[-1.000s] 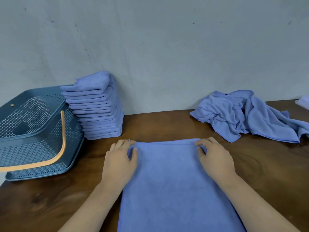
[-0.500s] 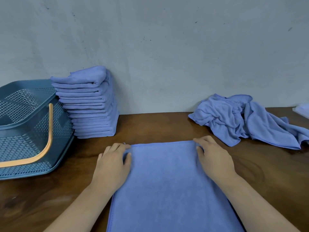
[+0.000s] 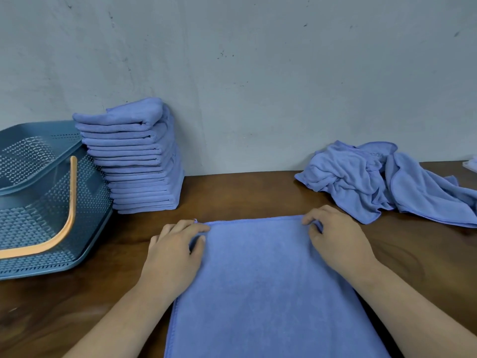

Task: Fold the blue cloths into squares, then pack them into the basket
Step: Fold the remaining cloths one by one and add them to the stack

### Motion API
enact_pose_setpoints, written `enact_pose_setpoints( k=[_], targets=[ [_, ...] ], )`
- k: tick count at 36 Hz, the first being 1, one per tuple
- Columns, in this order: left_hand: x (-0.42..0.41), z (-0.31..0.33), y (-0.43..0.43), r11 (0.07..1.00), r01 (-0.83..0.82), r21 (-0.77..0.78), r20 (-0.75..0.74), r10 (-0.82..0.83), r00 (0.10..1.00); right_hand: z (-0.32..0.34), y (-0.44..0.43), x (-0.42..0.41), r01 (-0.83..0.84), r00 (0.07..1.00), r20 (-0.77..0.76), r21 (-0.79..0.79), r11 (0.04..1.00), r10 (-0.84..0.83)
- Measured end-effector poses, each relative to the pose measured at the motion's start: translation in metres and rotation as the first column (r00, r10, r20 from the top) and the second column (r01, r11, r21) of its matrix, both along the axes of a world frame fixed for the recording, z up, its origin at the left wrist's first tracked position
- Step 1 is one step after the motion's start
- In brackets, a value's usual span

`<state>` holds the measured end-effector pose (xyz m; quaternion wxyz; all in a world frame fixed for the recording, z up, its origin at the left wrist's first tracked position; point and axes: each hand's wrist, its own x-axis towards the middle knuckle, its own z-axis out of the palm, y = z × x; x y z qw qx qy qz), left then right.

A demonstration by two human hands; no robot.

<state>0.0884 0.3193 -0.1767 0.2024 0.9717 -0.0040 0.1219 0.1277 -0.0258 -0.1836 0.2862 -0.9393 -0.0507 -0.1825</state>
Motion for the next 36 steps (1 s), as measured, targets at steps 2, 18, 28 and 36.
enact_pose_setpoints(
  k=[2, 18, 28, 36],
  targets=[
    [0.002, 0.000, 0.001, 1.000, -0.006, 0.010, 0.002, 0.006, 1.000, 0.002, -0.001, 0.005, -0.006, 1.000, 0.017, 0.029, 1.000, 0.005],
    [-0.001, 0.002, -0.004, 0.998, -0.064, -0.010, -0.040, 0.063, 0.997, -0.004, 0.005, -0.001, -0.010, 0.998, -0.057, -0.192, 0.981, -0.001],
    [-0.002, 0.006, -0.004, 0.999, -0.049, -0.008, -0.119, 0.048, 0.992, 0.008, 0.011, -0.003, -0.012, 0.996, -0.089, -0.174, 0.985, -0.004],
    [-0.009, 0.008, 0.000, 0.997, -0.014, -0.078, 0.048, 0.018, 0.999, 0.004, 0.004, -0.002, -0.062, 0.997, -0.049, -0.040, 0.997, 0.060]
  ],
)
